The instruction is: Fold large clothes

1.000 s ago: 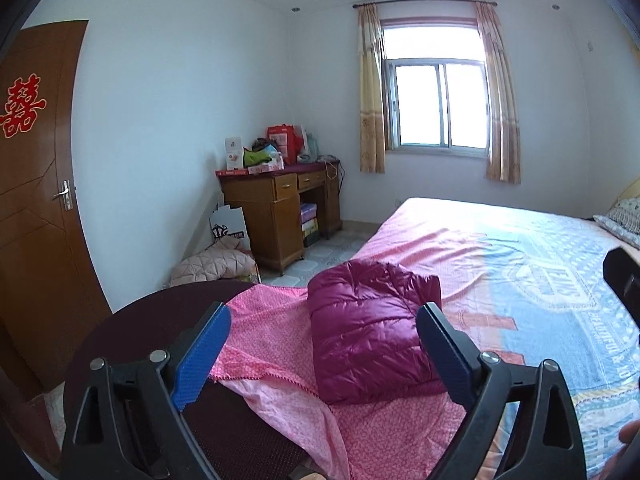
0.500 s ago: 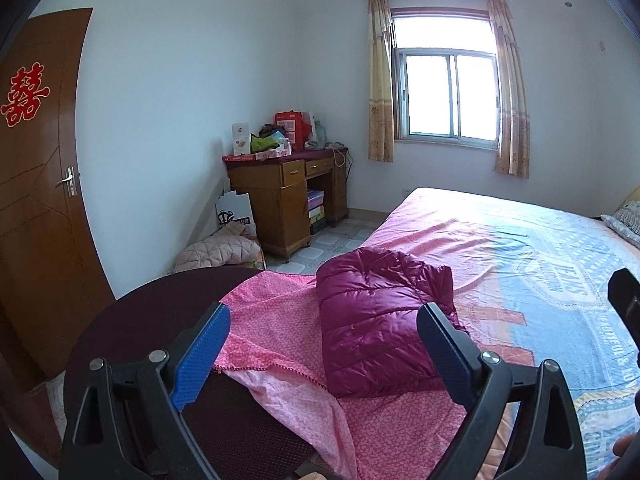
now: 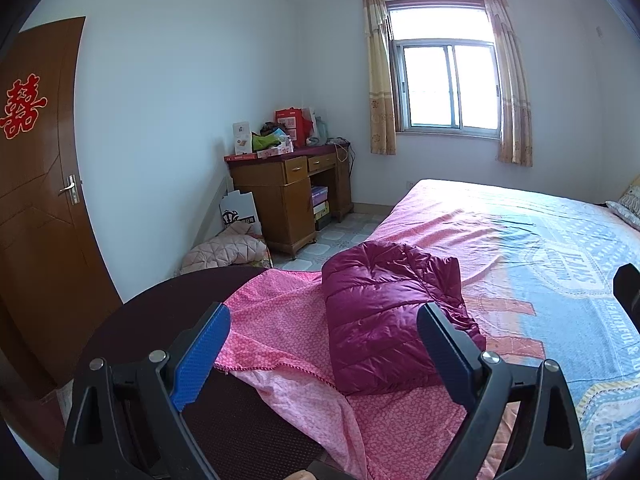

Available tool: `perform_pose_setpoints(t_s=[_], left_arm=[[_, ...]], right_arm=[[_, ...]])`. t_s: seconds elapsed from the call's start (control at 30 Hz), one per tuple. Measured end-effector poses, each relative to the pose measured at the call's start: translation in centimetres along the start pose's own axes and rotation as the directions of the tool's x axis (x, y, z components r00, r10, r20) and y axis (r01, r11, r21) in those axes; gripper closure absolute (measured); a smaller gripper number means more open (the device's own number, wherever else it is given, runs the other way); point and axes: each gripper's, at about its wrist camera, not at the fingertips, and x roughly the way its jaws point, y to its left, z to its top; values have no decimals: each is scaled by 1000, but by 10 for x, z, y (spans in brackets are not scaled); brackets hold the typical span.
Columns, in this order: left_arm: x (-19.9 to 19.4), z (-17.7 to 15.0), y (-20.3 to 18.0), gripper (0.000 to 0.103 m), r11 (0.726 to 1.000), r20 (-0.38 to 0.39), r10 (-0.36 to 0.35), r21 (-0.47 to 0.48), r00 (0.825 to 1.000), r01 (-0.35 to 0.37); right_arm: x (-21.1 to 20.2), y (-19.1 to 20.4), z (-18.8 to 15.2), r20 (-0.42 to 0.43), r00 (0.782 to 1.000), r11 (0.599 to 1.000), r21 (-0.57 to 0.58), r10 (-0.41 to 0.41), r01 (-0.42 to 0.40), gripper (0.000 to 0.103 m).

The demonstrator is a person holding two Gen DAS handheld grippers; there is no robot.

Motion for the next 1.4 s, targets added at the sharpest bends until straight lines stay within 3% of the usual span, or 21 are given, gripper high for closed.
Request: perform_pose_setpoints(t_s=[0.5, 1.0, 1.27, 1.4], left_arm=[[8, -4, -2, 8, 1000, -22, -5, 6, 1000, 5], [14, -5, -2, 8, 999, -21, 39, 15, 999, -39], [16, -5, -1, 8, 1000, -22, -22, -4, 1000, 22], [18, -6, 0, 8, 1000, -24, -16, -1, 1000, 16]], right_arm=[[8, -6, -4, -32, 999, 1000, 16, -17, 17, 0], [7, -6, -5, -26, 1000, 1000, 21, -16, 17, 0], [7, -5, -7, -31, 999, 1000, 25, -14, 15, 0], [8, -6, -7, -33, 999, 1000, 27, -12, 13, 0]])
